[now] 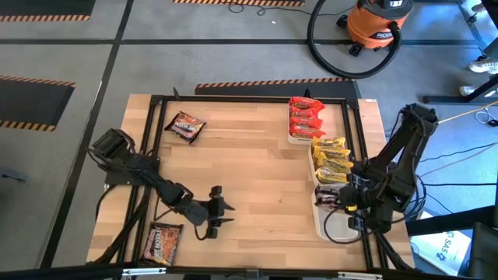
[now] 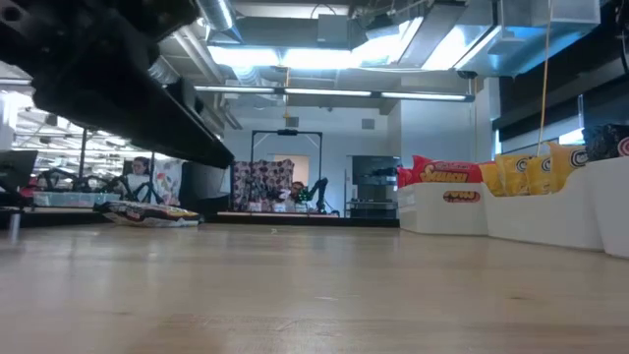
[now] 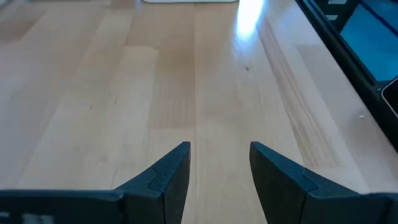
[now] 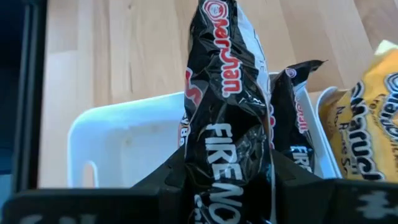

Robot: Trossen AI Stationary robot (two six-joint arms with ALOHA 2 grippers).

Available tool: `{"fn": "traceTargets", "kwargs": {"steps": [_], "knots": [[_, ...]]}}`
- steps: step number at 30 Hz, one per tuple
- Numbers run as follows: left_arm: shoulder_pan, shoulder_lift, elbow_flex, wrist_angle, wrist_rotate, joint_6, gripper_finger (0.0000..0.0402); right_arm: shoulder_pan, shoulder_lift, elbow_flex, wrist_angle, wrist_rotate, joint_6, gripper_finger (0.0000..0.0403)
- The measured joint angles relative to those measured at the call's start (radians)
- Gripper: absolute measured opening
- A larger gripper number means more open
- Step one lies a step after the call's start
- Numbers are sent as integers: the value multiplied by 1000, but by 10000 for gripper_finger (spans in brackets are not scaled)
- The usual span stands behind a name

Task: Sort Maruchan noodles
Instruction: Put the black noodle pack into the bottom white bin

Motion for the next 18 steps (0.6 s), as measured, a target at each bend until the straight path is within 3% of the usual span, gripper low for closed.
{"fn": "traceTargets", "kwargs": {"steps": [11,18], "knots": [[40,0,0,2,32,9,160,0,0,-30,29,84,-68,95],[35,0,0,1,37,10,160,0,16,-30,22,70,-85,95]]}}
